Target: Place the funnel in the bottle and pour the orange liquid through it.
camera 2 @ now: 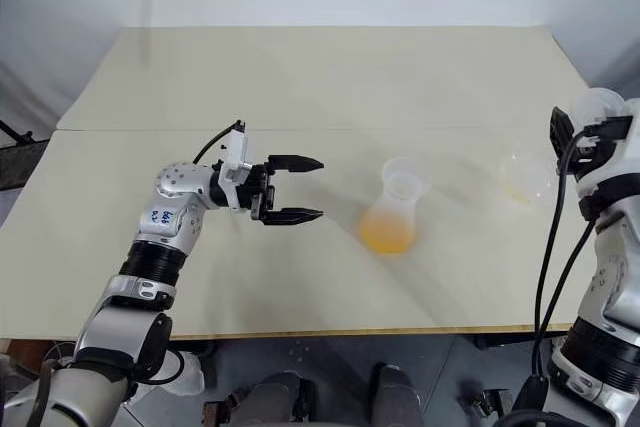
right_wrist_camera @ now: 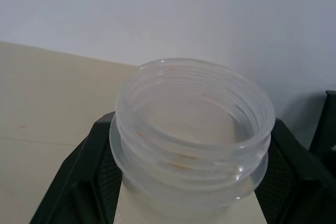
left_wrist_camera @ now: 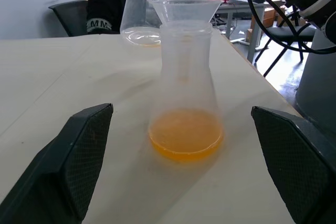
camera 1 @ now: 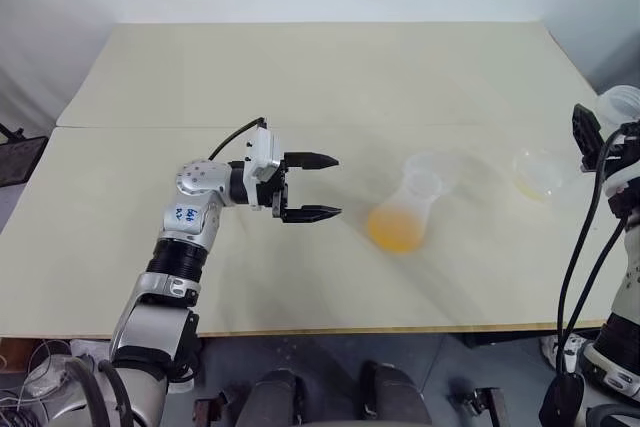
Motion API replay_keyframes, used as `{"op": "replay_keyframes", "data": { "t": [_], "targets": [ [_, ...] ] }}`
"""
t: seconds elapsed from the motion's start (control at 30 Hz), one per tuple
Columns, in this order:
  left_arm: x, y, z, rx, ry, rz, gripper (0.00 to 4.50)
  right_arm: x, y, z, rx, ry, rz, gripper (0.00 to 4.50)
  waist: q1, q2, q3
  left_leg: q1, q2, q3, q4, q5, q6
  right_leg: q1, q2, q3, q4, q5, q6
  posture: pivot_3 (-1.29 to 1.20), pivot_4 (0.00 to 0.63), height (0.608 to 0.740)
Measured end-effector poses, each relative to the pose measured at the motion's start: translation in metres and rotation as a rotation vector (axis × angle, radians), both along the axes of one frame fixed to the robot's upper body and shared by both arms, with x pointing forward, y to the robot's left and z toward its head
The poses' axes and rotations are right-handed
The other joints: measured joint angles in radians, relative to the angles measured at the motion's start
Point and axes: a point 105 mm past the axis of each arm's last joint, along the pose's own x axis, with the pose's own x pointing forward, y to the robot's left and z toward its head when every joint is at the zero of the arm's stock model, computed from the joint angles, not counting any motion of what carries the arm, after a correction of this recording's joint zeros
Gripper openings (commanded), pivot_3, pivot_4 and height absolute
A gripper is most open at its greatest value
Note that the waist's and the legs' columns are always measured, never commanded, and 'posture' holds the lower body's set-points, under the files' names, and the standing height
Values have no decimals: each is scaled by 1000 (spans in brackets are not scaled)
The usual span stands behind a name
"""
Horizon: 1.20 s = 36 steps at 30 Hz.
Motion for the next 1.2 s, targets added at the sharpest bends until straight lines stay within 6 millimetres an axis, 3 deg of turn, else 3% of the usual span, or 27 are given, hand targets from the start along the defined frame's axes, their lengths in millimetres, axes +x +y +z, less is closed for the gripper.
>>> {"op": "replay_keyframes", "data": {
  "t": [0.17, 0.3, 0.47, 0.63, 0.97, 1.13, 1.2],
  "targets": [
    [-2, 2, -7, -1, 21, 11, 4500, 3, -16, -34, 29, 92, -32, 2805, 0, 0, 0, 0, 0, 0, 0, 0, 0, 0, 0, 0, 0, 0, 0, 0, 150, 740],
    [-4, 1, -5, -3, 11, 11, 4500, 6, -18, -36, 1, 85, -32, 2805, -1, 0, 0, 0, 0, 0, 0, 0, 0, 0, 0, 1, 0, 0, 0, 0, 150, 740],
    [-8, 1, -9, -5, 18, 17, 4500, 8, -21, -40, 5, 88, -45, 4473, -1, 0, 0, 1, 0, 1, 0, 0, 0, 0, 0, 1, 0, 0, 0, 0, 150, 740],
    [-9, 2, -10, -4, 24, 22, 4500, 4, -20, -42, 20, 94, -38, 4473, 1, 0, 0, 0, 0, 0, 0, 0, 0, 0, 0, 1, 0, 0, 0, 0, 150, 740],
    [-5, 4, -11, -16, 87, 56, 4500, -14, -18, 5, -22, -4, -26, 4473, 2, 0, 0, 0, 0, 0, 0, 0, 0, 0, 0, 1, 0, 0, 0, 0, 150, 740],
    [2, 7, -6, -40, 128, 103, 4500, -31, 4, 40, -70, -67, 130, 4473, 3, 0, 0, 0, 1, 0, 0, 0, 0, 0, 0, 1, 0, 0, 0, 0, 150, 740],
    [4, 9, -4, -59, 146, 124, 4500, -40, 17, 45, -100, -55, 218, 4473, 4, 0, 0, 0, 1, 0, 0, 0, 0, 0, 0, 0, 0, 0, 0, 0, 150, 740]
  ]
}}
